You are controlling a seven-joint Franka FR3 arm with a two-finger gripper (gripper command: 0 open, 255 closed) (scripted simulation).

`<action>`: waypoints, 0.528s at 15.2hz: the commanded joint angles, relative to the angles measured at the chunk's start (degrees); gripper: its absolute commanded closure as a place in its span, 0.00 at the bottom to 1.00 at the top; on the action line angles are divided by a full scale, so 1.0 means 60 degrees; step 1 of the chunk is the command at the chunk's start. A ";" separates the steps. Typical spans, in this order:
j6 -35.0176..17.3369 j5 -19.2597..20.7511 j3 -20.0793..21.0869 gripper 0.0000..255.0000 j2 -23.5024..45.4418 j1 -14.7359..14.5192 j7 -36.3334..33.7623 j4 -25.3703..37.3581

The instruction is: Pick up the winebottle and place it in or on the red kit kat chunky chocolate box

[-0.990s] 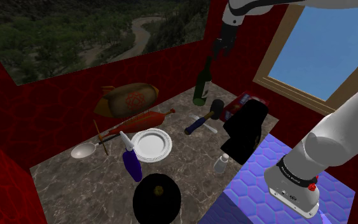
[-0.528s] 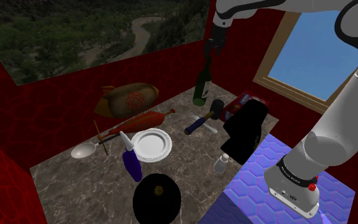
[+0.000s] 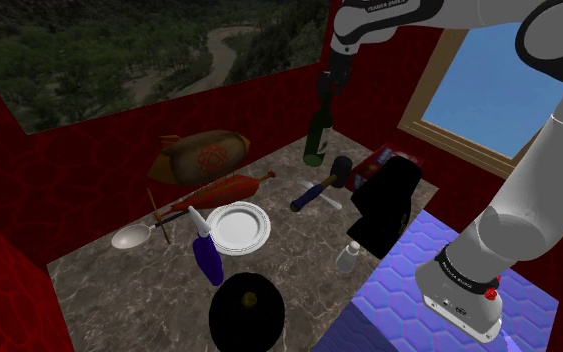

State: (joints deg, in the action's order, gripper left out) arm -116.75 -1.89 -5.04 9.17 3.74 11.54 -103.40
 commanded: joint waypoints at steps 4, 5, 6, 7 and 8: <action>-0.0026 -0.0001 0.0001 0.00 0.0006 -0.0002 -0.0002 -0.0016; -0.0024 -0.0001 0.0001 0.00 0.0005 -0.0002 -0.0002 -0.0015; -0.0024 -0.0001 0.0001 0.00 0.0005 -0.0002 -0.0002 -0.0015; -0.0024 -0.0001 0.0001 1.00 0.0005 -0.0002 -0.0002 -0.0015; -0.0024 -0.0001 0.0001 1.00 0.0005 -0.0002 -0.0002 -0.0015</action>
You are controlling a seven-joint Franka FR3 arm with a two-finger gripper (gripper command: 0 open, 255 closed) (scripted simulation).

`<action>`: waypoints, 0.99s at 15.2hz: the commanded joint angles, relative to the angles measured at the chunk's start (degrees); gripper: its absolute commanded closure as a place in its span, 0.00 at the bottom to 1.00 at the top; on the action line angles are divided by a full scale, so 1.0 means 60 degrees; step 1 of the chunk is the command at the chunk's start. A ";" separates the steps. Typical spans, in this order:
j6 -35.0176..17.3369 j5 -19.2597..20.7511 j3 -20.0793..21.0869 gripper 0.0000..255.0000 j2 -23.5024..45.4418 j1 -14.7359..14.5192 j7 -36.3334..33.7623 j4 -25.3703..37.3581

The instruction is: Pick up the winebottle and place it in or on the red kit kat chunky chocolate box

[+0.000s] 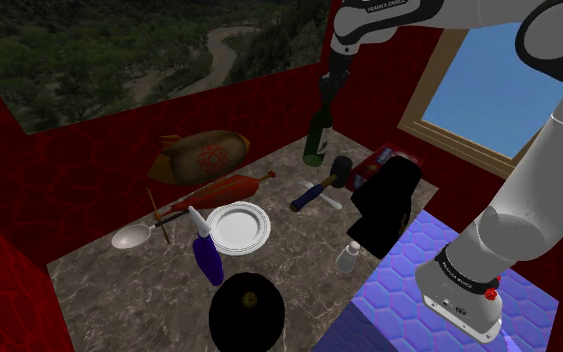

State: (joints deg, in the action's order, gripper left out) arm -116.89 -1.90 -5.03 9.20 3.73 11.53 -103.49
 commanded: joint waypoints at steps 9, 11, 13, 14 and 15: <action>0.0119 0.0005 -0.0001 1.00 -0.0028 0.0000 -0.0005 0.0090; 0.0362 0.0013 -0.0003 1.00 -0.0078 0.0000 -0.0013 0.0284; 0.0607 0.0020 -0.0004 1.00 -0.0121 0.0000 -0.0020 0.0487; 0.0730 0.0023 -0.0005 1.00 -0.0139 0.0000 -0.0023 0.0591; 0.0853 0.0026 -0.0006 1.00 -0.0155 0.0000 -0.0027 0.0699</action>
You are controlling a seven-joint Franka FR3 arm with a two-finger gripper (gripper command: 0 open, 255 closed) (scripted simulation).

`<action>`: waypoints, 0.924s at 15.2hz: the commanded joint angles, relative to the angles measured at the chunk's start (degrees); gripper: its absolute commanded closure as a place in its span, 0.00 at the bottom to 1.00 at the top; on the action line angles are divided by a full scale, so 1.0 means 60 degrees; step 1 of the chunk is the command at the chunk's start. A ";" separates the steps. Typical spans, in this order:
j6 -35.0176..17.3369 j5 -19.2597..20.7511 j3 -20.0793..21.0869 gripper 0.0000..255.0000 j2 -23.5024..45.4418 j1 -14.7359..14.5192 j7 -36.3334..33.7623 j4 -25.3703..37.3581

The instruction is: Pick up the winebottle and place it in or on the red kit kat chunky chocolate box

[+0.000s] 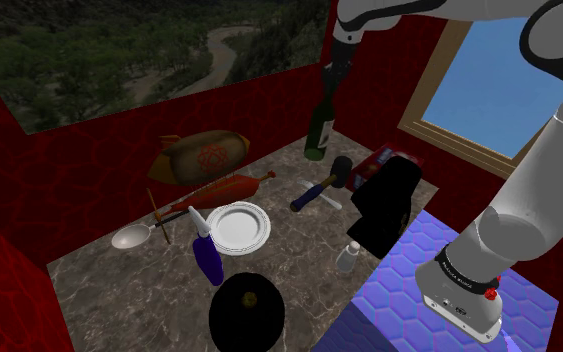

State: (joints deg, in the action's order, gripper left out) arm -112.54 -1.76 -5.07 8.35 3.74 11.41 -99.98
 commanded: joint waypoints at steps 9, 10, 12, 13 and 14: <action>0.1267 0.0017 -0.0006 1.00 -0.0066 0.0005 -0.0029 0.1204; 0.1397 0.0017 -0.0006 1.00 -0.0060 0.0006 -0.0031 0.1339; 0.1660 0.0017 -0.0008 1.00 -0.0042 0.0009 -0.0034 0.1620; 0.1793 0.0016 -0.0009 1.00 -0.0030 0.0011 -0.0036 0.1765; 0.1927 0.0015 -0.0009 1.00 -0.0014 0.0012 -0.0037 0.1914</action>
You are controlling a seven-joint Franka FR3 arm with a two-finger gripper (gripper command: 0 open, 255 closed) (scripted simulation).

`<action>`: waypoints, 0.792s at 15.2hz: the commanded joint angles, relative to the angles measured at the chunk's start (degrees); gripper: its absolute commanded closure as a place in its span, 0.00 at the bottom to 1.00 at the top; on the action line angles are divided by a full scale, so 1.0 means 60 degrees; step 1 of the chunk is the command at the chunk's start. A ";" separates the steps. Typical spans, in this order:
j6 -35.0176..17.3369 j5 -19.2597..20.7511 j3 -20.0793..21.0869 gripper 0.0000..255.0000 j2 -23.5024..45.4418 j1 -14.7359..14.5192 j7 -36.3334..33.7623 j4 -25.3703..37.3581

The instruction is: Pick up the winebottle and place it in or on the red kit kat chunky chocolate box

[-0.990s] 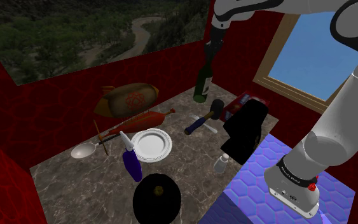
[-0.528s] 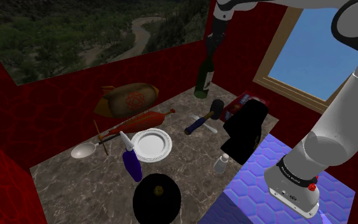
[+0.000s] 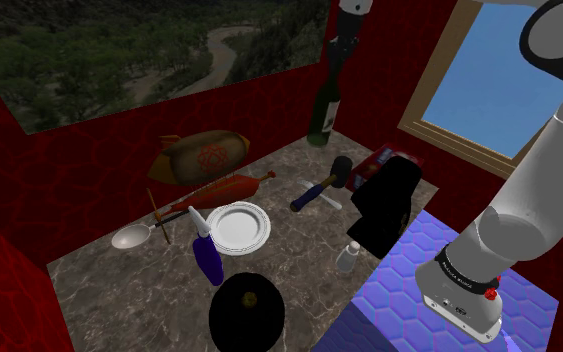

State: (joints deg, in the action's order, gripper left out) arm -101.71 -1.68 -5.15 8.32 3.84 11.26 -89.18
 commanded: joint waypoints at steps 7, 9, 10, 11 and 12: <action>0.1092 -0.0013 -0.0004 1.00 0.0174 0.0013 -0.0018 0.1268; 0.1383 -0.0020 -0.0006 1.00 0.0255 0.0020 -0.0018 0.1638; 0.1531 -0.0025 -0.0008 1.00 0.0300 0.0024 -0.0018 0.1832; 0.1682 -0.0030 -0.0009 1.00 0.0350 0.0028 -0.0018 0.2031; 0.1719 -0.0031 -0.0009 1.00 0.0360 0.0029 -0.0018 0.2080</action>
State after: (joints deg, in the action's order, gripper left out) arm -91.93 -1.83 -5.18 10.29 3.97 11.09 -77.45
